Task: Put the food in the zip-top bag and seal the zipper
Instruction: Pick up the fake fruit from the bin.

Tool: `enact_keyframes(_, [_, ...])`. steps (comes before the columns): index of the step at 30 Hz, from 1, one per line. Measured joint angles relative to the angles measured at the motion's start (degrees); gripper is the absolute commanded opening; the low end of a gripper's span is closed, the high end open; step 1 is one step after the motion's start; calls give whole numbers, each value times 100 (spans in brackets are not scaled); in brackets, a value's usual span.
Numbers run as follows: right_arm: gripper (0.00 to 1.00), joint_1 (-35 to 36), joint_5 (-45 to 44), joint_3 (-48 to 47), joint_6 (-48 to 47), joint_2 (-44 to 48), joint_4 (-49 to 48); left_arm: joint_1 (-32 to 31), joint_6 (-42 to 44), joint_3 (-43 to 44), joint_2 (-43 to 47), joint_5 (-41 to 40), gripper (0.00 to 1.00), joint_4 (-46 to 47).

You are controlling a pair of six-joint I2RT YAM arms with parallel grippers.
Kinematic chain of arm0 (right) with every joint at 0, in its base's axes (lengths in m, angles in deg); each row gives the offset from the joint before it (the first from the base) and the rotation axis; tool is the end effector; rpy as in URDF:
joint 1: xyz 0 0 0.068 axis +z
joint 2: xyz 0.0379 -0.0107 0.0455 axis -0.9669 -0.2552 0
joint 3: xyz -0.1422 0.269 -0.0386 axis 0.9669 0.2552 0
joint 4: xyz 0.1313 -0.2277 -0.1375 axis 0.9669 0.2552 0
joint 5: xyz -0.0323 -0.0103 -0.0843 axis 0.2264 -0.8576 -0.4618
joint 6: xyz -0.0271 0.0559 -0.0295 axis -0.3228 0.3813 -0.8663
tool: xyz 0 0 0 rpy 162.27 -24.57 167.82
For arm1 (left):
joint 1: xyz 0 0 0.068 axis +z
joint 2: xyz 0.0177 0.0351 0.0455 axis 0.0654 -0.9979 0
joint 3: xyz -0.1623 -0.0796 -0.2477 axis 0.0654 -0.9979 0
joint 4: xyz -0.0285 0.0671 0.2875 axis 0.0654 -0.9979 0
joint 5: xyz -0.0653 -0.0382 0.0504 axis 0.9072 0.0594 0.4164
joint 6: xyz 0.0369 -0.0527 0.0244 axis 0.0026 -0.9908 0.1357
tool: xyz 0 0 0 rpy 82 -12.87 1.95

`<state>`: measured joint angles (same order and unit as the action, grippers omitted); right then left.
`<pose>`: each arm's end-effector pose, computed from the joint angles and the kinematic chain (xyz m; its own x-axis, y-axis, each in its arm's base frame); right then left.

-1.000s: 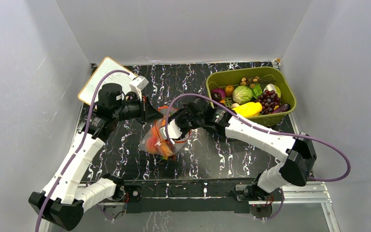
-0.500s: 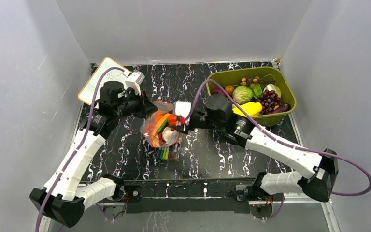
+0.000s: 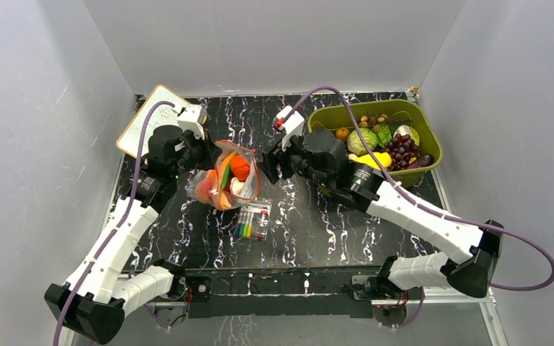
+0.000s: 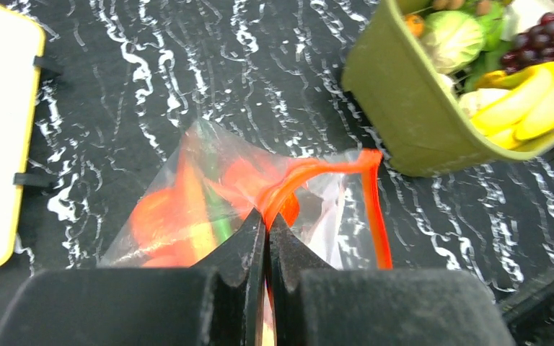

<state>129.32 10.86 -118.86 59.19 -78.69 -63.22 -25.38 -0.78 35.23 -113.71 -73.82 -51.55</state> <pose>0.1960 0.2683 0.4235 -0.1857 -0.1646 -0.9687 -0.7856 0.6171 0.0458 0.2406 -0.1033 0.4128 -0.3472 -0.0957 -0.9329 0.4180 0.8747 -0.2453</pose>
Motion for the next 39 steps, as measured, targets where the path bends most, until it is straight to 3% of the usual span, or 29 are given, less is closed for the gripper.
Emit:
enact_keyframes(4, [63,-129,-791,-468,149,-367,732,0,111,-330,-26,-404,0,166])
enact_keyframes(10, [63,-968,-1281,-1318,313,-1143,1663,0,269,-367,-391,-789,0,339])
enact_keyframes(17, [59,-1958,-1399,-1349,459,-1292,2159,-4,525,76,-1038,-1360,0,455])
enact_keyframes(22, [63,-2544,-1318,-1233,498,-1300,2085,-4,612,-229,-1008,-1646,0,804])
enact_keyframes(39, [72,-3309,-695,-892,634,-1932,2061,-15,564,-1228,-664,-654,0,516])
